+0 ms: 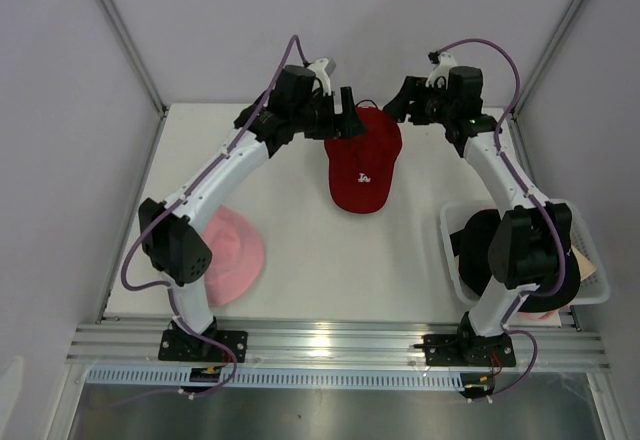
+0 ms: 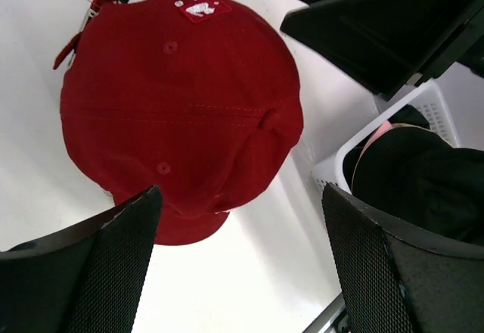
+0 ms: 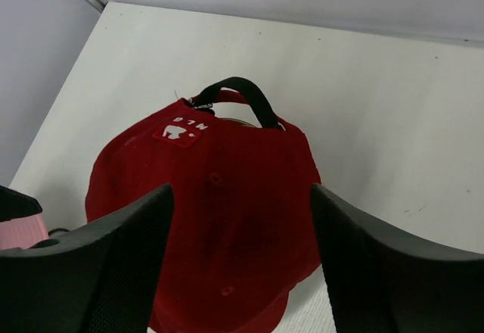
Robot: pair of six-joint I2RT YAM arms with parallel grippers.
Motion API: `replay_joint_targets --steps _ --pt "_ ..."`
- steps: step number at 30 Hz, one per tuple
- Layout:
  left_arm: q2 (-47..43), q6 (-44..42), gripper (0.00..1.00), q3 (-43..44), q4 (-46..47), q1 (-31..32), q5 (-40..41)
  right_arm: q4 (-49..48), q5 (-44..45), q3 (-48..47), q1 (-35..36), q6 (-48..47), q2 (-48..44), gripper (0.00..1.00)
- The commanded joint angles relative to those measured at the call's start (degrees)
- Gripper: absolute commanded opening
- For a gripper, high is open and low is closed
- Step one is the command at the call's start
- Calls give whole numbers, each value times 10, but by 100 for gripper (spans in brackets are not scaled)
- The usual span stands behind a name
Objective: Stack the hats
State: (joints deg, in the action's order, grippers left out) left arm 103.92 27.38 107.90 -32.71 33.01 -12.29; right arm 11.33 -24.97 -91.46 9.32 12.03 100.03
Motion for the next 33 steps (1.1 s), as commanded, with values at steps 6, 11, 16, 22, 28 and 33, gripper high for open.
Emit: replay_joint_targets --steps 6,11,16,22,28,33 --pt "51 9 88 28 39 7 6 -95 52 26 10 65 44 61" --pt "87 10 88 64 13 3 39 -123 71 72 25 68 25 53" --pt "118 24 88 84 -12 -20 50 -138 91 132 33 73 -20 43" --pt "128 4 91 94 1 -41 18 -141 125 205 49 95 -73 40" --pt "163 -50 93 173 -31 -56 -8 -144 168 265 82 116 -142 39" --pt "210 -86 95 256 -62 -64 -20 -142 177 284 101 110 -175 40"
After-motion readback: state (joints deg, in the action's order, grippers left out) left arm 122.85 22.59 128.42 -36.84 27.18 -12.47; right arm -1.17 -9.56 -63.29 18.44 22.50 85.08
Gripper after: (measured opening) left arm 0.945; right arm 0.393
